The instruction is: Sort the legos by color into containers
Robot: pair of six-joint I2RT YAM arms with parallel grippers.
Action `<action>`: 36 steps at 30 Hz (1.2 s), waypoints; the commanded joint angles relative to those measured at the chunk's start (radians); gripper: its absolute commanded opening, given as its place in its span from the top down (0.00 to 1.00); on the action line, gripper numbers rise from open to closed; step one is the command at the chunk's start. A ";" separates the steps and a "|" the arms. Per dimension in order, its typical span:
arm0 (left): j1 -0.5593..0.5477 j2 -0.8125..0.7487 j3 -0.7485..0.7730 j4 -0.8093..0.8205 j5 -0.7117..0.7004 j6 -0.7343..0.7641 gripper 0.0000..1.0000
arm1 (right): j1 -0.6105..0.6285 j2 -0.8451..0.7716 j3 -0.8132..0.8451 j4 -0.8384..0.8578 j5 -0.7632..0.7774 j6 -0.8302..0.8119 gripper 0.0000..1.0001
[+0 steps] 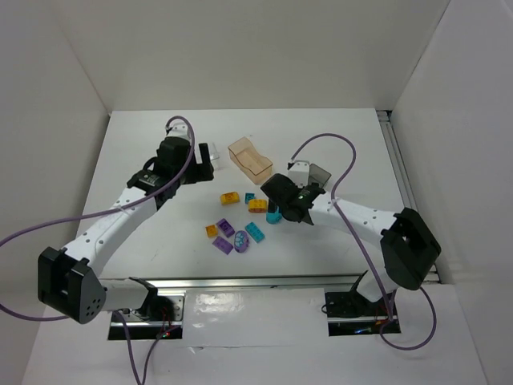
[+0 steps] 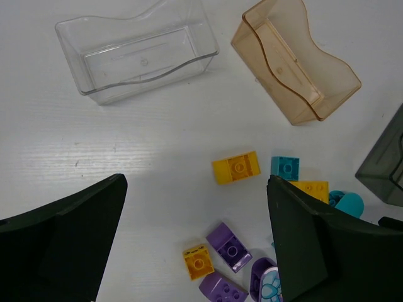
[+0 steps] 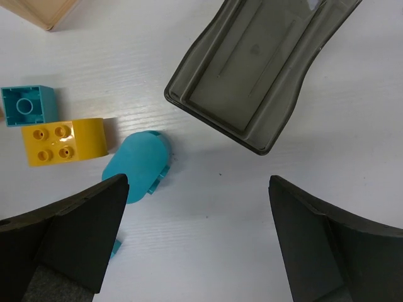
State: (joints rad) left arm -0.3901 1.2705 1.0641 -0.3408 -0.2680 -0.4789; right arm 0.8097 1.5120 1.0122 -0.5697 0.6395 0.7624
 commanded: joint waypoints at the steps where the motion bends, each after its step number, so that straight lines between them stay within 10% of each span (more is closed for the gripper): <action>1: 0.003 0.036 0.071 -0.038 0.019 -0.018 0.00 | 0.017 -0.061 -0.023 0.050 0.020 0.017 0.00; 36: 0.003 0.046 0.091 -0.079 -0.010 -0.038 0.00 | 0.057 0.142 -0.066 0.291 -0.115 0.083 0.00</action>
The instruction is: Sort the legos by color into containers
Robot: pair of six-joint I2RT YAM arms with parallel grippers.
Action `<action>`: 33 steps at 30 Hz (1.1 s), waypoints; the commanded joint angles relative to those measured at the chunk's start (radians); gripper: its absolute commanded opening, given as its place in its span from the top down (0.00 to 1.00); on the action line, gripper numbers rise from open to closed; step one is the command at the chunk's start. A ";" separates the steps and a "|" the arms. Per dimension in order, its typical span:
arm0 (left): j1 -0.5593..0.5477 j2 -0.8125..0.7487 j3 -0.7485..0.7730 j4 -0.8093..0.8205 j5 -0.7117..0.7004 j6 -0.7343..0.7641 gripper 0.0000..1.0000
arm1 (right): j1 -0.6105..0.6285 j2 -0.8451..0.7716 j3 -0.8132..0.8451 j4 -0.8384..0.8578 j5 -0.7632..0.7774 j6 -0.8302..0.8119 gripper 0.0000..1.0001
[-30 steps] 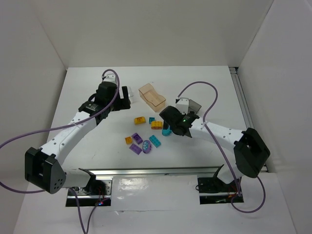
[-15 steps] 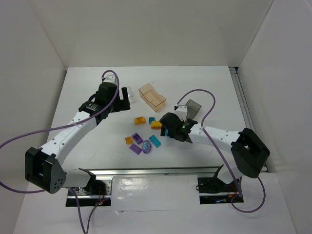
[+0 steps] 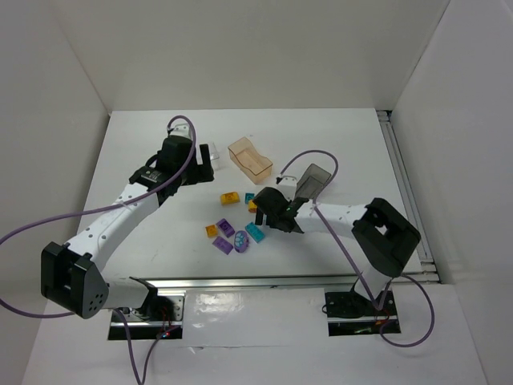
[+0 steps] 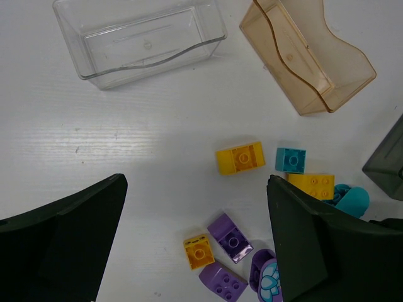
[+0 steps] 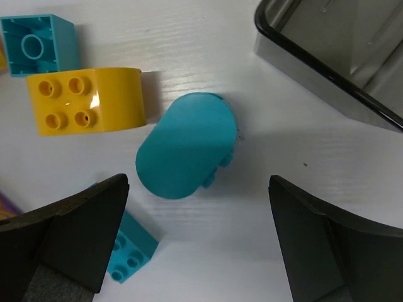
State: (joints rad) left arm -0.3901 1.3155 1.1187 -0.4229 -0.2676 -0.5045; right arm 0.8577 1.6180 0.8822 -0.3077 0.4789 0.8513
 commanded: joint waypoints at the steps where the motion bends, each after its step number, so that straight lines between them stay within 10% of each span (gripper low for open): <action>1: 0.003 0.001 0.036 0.003 -0.010 -0.012 0.00 | 0.009 0.058 0.084 0.019 0.055 -0.006 0.00; 9: 0.003 0.010 0.027 -0.007 -0.001 -0.012 0.00 | 0.009 0.114 0.116 0.010 0.085 -0.006 0.08; 22: 0.003 0.019 0.027 -0.007 -0.010 -0.012 0.00 | 0.009 0.131 0.159 -0.017 0.095 -0.005 0.46; 33: 0.003 0.028 0.027 -0.025 -0.019 -0.031 0.00 | 0.018 -0.266 0.071 -0.027 0.211 -0.109 0.54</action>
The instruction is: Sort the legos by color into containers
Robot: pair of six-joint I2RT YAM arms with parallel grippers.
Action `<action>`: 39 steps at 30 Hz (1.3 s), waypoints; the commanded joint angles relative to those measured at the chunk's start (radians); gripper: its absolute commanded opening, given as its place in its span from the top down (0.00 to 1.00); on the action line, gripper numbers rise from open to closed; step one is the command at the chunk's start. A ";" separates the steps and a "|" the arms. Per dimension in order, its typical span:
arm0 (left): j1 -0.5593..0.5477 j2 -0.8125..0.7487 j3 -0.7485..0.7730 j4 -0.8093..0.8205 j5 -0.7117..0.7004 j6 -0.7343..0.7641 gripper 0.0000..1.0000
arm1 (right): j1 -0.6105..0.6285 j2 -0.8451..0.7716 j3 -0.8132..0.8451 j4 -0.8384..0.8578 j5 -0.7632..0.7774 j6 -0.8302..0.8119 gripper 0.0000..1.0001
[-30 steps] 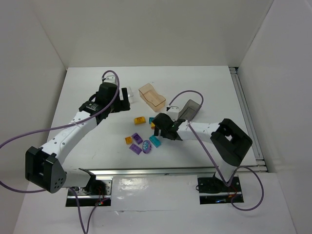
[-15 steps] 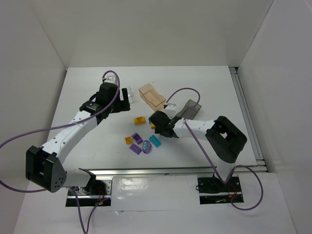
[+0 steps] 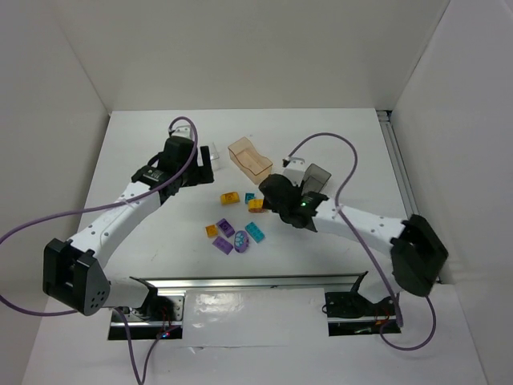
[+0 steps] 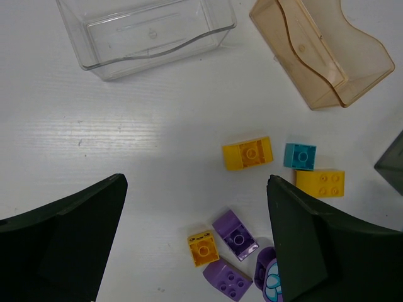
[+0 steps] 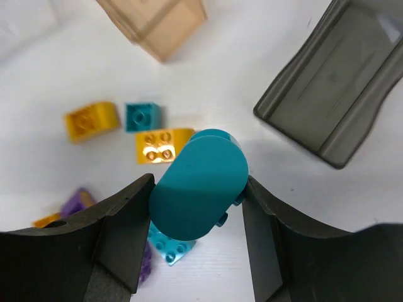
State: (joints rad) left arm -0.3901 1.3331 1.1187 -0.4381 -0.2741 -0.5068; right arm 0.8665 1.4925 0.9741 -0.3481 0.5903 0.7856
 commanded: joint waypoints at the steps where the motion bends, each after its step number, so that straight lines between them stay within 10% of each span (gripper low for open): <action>1: 0.003 0.011 0.027 -0.010 -0.013 -0.029 0.00 | -0.003 -0.159 -0.021 0.002 0.115 -0.052 0.54; 22: 0.003 0.018 0.036 -0.019 -0.024 -0.029 0.00 | -0.397 0.043 0.044 0.047 -0.092 -0.155 0.50; 31: 0.003 0.018 0.036 -0.019 -0.024 -0.019 0.00 | -0.394 0.051 0.089 0.011 -0.081 -0.178 0.23; 39: 0.003 0.037 0.046 -0.028 -0.014 -0.019 0.00 | -0.233 -0.014 0.124 0.031 -0.086 -0.187 0.40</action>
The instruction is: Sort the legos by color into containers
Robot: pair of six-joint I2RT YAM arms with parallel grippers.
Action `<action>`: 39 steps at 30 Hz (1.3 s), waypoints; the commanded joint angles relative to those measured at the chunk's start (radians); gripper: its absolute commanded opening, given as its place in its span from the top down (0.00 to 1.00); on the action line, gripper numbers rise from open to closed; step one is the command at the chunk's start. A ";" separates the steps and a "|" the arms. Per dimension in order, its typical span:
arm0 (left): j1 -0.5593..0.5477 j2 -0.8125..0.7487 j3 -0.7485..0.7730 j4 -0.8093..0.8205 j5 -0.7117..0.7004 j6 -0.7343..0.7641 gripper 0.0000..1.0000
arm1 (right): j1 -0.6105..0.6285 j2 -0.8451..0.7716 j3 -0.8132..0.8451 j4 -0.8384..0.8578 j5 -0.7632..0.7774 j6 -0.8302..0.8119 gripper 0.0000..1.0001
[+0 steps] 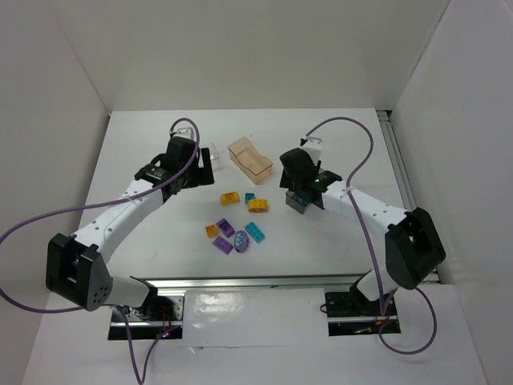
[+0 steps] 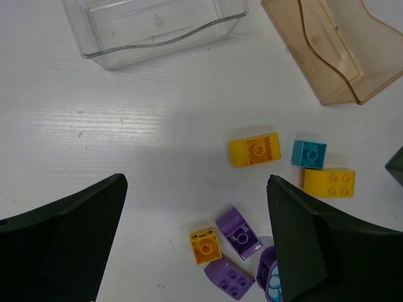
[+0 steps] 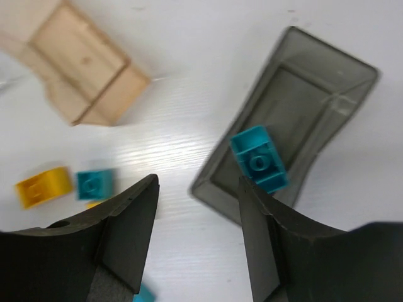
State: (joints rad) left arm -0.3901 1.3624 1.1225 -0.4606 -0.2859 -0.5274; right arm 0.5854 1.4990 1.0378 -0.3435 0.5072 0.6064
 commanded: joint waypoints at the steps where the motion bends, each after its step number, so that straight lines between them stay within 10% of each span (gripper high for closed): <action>1: 0.003 0.007 0.042 -0.006 -0.002 0.001 0.00 | 0.086 -0.011 0.061 0.037 -0.002 -0.017 0.40; 24: 0.003 0.052 0.082 -0.059 -0.002 -0.008 0.00 | 0.413 0.098 -0.133 0.078 -0.325 -0.249 0.17; 39: 0.003 0.052 0.082 -0.069 -0.002 -0.008 0.00 | 0.424 0.212 -0.051 0.089 -0.159 -0.238 0.46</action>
State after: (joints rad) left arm -0.3901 1.4220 1.1679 -0.5247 -0.2855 -0.5282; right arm 1.0061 1.7237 0.9638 -0.2798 0.2886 0.3672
